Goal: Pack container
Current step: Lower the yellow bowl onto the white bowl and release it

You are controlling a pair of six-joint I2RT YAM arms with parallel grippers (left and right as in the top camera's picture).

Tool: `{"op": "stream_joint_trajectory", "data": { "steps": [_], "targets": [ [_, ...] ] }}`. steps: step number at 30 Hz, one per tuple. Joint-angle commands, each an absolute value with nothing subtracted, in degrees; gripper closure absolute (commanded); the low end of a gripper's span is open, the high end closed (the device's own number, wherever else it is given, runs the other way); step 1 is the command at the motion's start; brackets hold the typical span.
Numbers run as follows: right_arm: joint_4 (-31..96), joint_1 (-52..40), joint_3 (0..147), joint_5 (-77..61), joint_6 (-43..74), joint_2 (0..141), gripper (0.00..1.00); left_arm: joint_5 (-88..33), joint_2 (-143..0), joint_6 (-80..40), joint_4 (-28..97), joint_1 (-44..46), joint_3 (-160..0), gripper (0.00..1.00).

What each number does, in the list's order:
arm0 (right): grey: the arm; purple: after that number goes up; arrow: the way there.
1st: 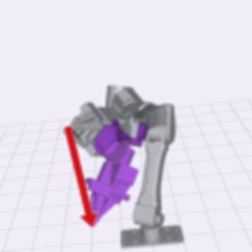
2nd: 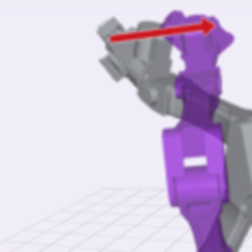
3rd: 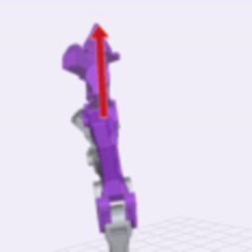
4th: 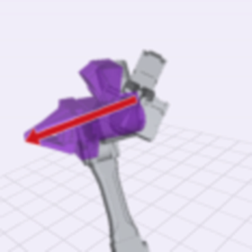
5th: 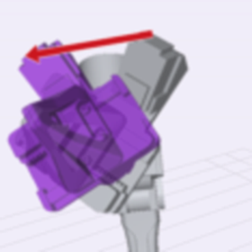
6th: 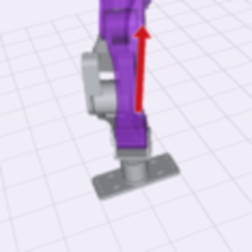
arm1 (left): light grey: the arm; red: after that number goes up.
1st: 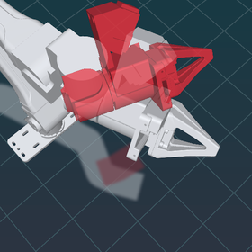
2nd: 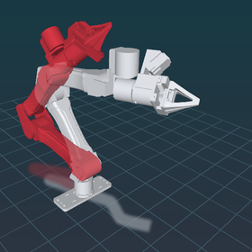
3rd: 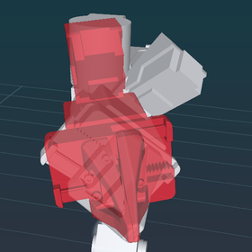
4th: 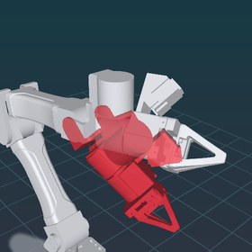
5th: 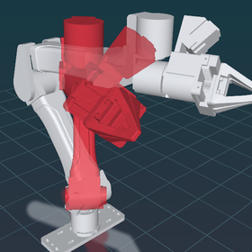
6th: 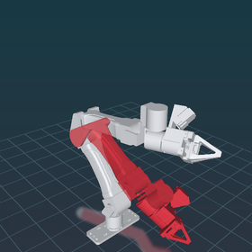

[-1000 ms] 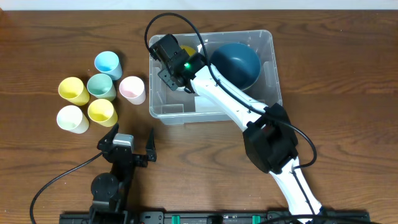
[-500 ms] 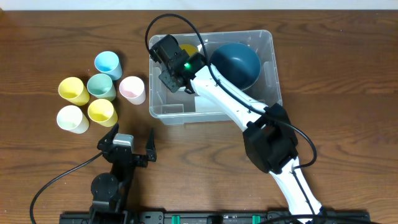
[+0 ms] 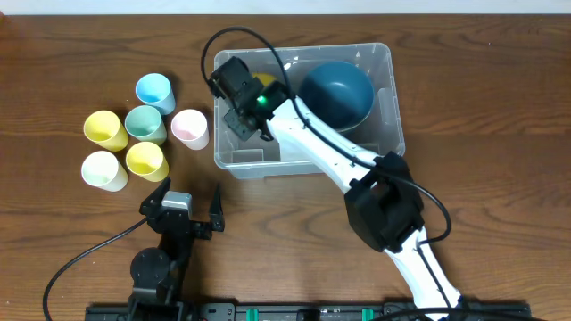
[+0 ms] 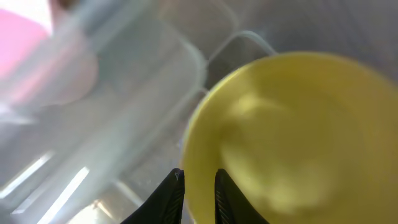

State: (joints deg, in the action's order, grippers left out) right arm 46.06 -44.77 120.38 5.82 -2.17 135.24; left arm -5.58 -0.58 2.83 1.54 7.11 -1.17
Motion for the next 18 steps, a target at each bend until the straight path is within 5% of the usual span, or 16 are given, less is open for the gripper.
{"op": "stream_joint_trajectory", "data": {
  "steps": [1, 4, 7, 9, 18],
  "targets": [
    [46.1, -46.2, 121.1, 5.6, -2.2, 134.4, 0.81, -6.0, -0.2, 3.0, 3.6, 6.8, -0.2, 0.02],
    [46.1, -46.5, 121.1, 5.8, -2.2, 134.2, 0.78, -6.0, -0.2, 3.0, 3.6, 6.8, -0.2, 0.02],
    [46.2, -46.5, 121.1, 6.5, -2.2, 133.6, 0.44, -6.0, -0.2, 3.0, 3.6, 6.8, -0.2, 0.02],
    [46.3, -46.4, 121.1, 8.3, -2.2, 132.8, 0.35, -6.0, -0.2, 3.0, 3.6, 6.8, -0.2, 0.02],
    [50.6, -43.6, 121.1, 12.2, -2.2, 122.5, 0.29, -6.0, -0.2, 3.0, 3.6, 6.8, -0.2, 0.02]
  ]
}}
